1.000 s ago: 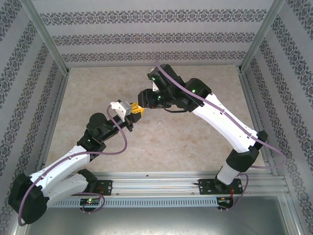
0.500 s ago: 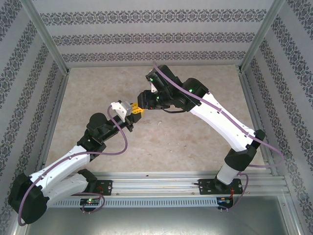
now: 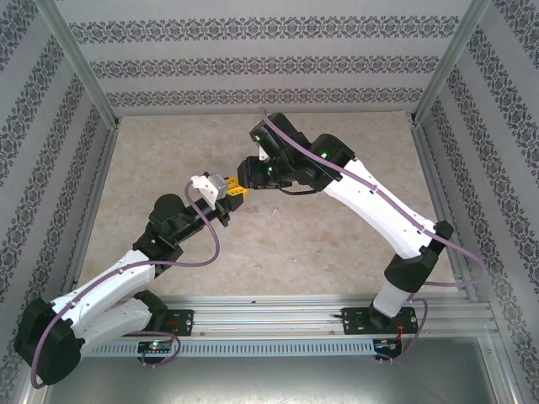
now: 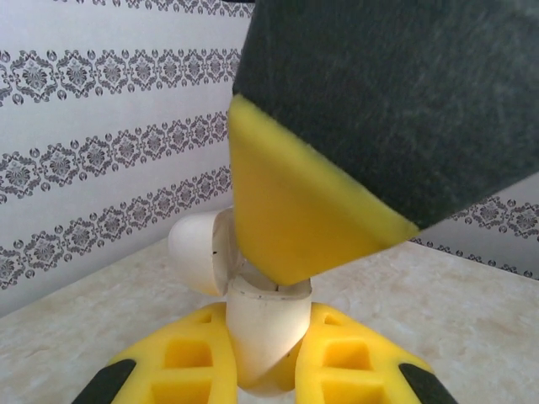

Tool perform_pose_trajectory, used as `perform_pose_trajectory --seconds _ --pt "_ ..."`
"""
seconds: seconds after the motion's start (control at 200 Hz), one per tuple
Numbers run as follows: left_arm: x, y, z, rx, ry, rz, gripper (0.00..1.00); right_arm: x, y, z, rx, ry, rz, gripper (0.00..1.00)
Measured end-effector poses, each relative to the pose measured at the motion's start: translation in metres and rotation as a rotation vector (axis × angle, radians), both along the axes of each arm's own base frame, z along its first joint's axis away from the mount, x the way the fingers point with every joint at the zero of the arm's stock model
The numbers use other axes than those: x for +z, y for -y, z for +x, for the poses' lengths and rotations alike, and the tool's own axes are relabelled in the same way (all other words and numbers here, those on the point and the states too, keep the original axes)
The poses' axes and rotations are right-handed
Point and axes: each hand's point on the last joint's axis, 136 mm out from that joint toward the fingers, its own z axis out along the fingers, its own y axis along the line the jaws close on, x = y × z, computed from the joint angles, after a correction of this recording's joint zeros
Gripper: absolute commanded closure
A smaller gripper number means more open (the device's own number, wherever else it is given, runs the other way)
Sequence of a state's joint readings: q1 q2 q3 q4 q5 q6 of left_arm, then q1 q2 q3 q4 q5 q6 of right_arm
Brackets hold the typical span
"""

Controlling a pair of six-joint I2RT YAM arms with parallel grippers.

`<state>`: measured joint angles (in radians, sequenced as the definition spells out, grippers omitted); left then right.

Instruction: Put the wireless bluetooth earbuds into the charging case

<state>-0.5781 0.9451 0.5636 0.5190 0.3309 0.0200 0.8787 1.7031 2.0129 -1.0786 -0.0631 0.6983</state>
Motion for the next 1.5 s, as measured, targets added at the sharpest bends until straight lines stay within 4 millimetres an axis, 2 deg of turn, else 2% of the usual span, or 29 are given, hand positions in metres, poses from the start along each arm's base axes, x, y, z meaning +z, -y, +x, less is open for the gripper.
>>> perform_pose_trajectory --seconds 0.21,0.51,0.779,1.184,1.499 --pt "-0.003 0.0 0.0 -0.001 -0.009 0.01 1.0 -0.005 0.002 0.001 0.007 0.005 -0.031 0.77" --pt "-0.006 0.003 -0.003 -0.02 -0.022 0.014 1.0 -0.007 0.004 0.001 0.051 0.035 -0.062 0.78" --pt "-0.009 0.011 -0.013 -0.097 -0.068 -0.007 1.0 -0.007 0.008 -0.01 0.197 0.092 -0.117 0.8" --pt "0.002 0.036 -0.04 -0.341 -0.189 -0.104 1.0 0.004 0.028 -0.04 0.442 0.197 -0.147 0.8" --pt "0.001 0.049 -0.052 -0.473 -0.279 -0.148 1.0 0.003 0.035 -0.056 0.554 0.263 -0.129 0.72"
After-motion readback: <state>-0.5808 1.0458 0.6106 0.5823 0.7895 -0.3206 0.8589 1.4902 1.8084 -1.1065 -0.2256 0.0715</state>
